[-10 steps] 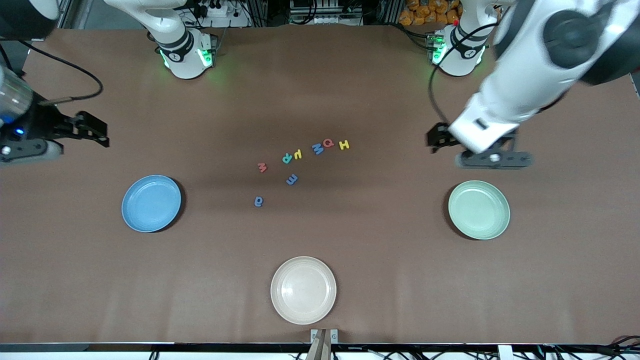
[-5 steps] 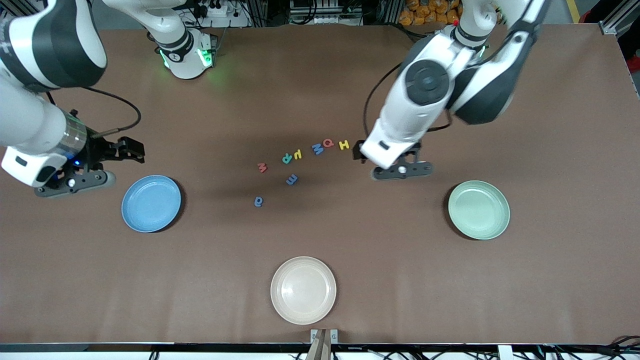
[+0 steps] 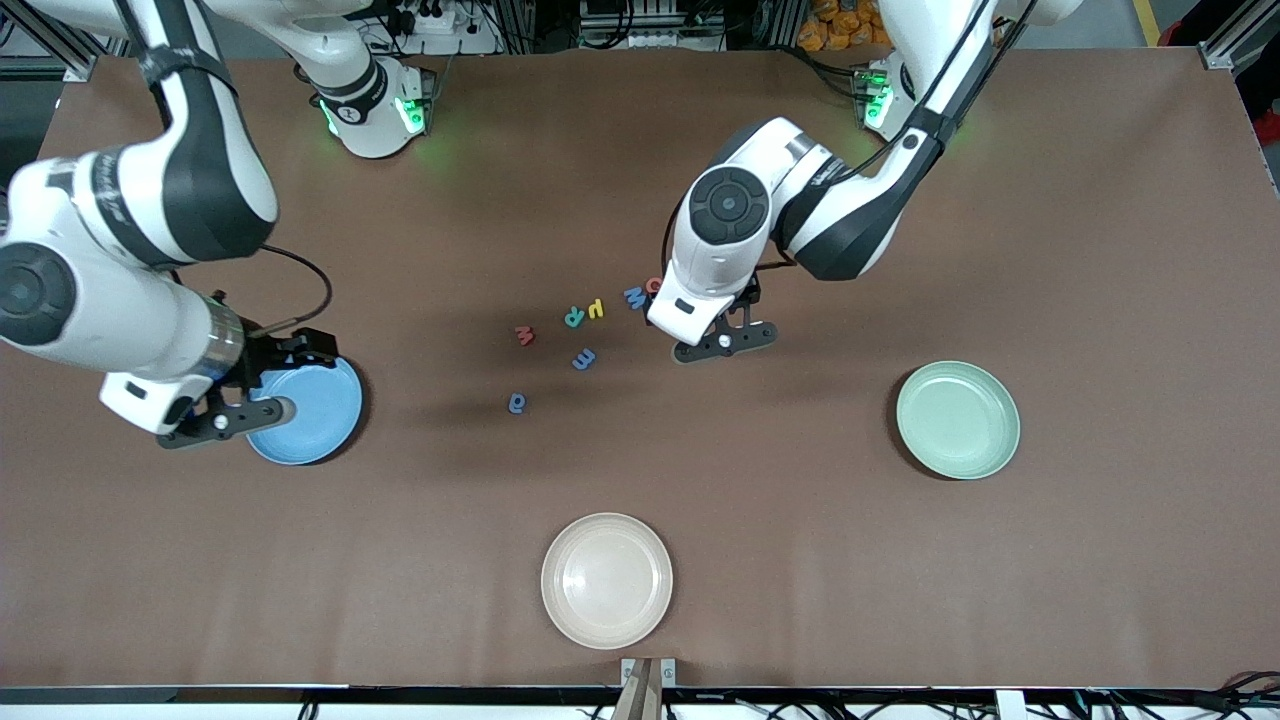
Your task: Sort upper and lower case letters into plates
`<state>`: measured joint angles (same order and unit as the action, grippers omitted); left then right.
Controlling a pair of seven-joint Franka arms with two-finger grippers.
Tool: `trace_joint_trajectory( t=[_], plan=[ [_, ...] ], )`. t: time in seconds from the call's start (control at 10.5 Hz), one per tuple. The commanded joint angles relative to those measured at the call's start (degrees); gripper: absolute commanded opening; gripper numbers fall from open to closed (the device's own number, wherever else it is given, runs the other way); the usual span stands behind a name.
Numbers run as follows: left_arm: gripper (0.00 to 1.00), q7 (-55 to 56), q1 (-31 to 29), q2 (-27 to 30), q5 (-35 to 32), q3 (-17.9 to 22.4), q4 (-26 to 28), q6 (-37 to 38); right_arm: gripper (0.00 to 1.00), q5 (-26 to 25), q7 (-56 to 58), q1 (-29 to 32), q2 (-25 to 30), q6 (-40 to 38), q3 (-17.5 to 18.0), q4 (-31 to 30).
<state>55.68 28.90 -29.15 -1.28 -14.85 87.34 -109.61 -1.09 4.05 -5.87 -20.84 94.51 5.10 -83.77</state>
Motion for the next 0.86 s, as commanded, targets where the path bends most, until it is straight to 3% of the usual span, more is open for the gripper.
trace_joint_trajectory(
  t=[0.0,0.19,0.48,0.76],
  plan=[
    [1.0,1.45,-0.6,3.65,-1.27,0.18,7.9,-3.74,1.0,1.0,-0.97,-0.81,-1.3,0.49,-0.35,-0.07],
    [1.0,1.45,-1.13,6.81,-1.27,0.18,17.11,-11.63,1.0,1.09,-2.99,-1.34,-0.69,2.51,-0.27,-4.09],
    [1.0,2.67,-0.87,8.58,-1.18,0.09,26.79,-20.61,1.0,1.27,-3.08,-1.25,0.63,5.24,-0.27,-8.77],
    [1.0,5.22,2.64,9.11,-1.27,0.17,32.62,-25.47,1.0,1.44,-3.34,-1.95,3.43,10.84,-0.18,-16.04]
  ],
)
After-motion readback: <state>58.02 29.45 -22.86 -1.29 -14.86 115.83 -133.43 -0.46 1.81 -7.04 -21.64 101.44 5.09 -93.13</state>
